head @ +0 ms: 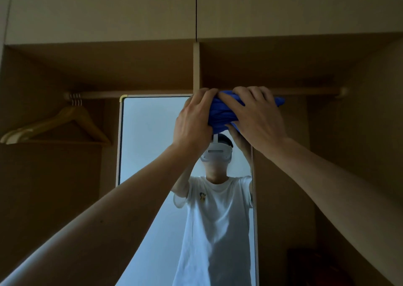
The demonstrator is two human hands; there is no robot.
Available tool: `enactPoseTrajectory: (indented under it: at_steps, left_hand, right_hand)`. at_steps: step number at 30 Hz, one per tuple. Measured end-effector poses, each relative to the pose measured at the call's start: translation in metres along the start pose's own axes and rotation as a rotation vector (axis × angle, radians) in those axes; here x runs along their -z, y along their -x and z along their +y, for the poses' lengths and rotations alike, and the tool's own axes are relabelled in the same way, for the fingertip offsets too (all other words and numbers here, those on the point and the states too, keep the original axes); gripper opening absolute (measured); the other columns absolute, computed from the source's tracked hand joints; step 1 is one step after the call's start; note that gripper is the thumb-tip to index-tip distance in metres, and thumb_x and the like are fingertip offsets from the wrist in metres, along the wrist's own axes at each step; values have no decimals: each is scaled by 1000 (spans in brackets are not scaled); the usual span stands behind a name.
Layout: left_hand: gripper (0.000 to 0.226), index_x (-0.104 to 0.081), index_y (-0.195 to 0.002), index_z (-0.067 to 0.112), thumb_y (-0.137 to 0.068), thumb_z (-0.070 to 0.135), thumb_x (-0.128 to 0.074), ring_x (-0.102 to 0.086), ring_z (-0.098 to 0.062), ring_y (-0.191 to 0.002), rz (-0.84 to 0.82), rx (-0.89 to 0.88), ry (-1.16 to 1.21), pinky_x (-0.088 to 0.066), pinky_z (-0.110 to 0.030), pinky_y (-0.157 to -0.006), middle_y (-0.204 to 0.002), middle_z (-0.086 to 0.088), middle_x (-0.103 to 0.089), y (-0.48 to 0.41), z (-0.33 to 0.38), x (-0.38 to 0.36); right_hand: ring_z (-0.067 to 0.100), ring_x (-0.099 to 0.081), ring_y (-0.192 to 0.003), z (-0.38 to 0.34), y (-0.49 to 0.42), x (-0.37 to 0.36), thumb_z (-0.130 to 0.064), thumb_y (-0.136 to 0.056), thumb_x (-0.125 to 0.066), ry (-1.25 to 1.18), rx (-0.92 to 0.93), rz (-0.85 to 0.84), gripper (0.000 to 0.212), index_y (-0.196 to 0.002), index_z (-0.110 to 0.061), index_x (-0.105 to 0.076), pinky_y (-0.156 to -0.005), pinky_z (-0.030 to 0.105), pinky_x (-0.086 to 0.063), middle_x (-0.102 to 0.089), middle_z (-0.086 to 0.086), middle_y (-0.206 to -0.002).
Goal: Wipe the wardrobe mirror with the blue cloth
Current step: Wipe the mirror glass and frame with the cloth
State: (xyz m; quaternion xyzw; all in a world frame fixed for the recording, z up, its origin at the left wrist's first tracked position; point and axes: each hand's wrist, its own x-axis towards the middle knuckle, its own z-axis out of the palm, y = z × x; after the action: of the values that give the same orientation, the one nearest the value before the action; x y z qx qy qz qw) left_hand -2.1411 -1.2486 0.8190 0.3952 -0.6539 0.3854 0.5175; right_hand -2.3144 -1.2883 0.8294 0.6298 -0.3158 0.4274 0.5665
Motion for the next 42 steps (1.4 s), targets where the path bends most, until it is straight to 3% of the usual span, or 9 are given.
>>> enactPoseTrajectory:
  at_steps: [5,18,32,42]
  left_hand:
    - [68,-50,-147,13,-83,-2,-68,-55,-30,-129,-15,-20,-23,-54,-44,-98,-147,-6,-53,-3,-2,-4]
    - [63,-52,-143,22,-84,5,-69,-53,-24,-128,-12,-21,-75,-51,-40,-85,-140,2,-56,0,-8,-8]
    - [72,-54,-143,15,-76,3,-77,-49,-28,-136,-6,-75,-72,-59,-45,-82,-146,-4,-54,48,-15,-22]
    - [71,-52,-147,12,-85,27,-80,-35,-26,-150,-27,-53,-61,-58,-39,-85,-155,-5,-46,109,-11,-28]
  right_hand:
    - [36,-50,-117,2,1,-8,-37,-93,-54,-12,-13,8,57,-147,-24,-40,-103,49,-36,-54,11,-134]
    - [28,-48,-123,3,3,-13,-33,-80,-66,-214,-53,-37,70,-145,-25,-42,-104,46,-36,-54,2,-135]
    - [33,-48,-121,-20,48,-23,-23,-75,-71,-244,-87,16,74,-145,-24,-46,-105,47,-34,-55,7,-134]
    - [33,-50,-116,-50,91,-31,-24,-72,-73,-261,-103,64,72,-141,-28,-52,-104,48,-33,-58,7,-132]
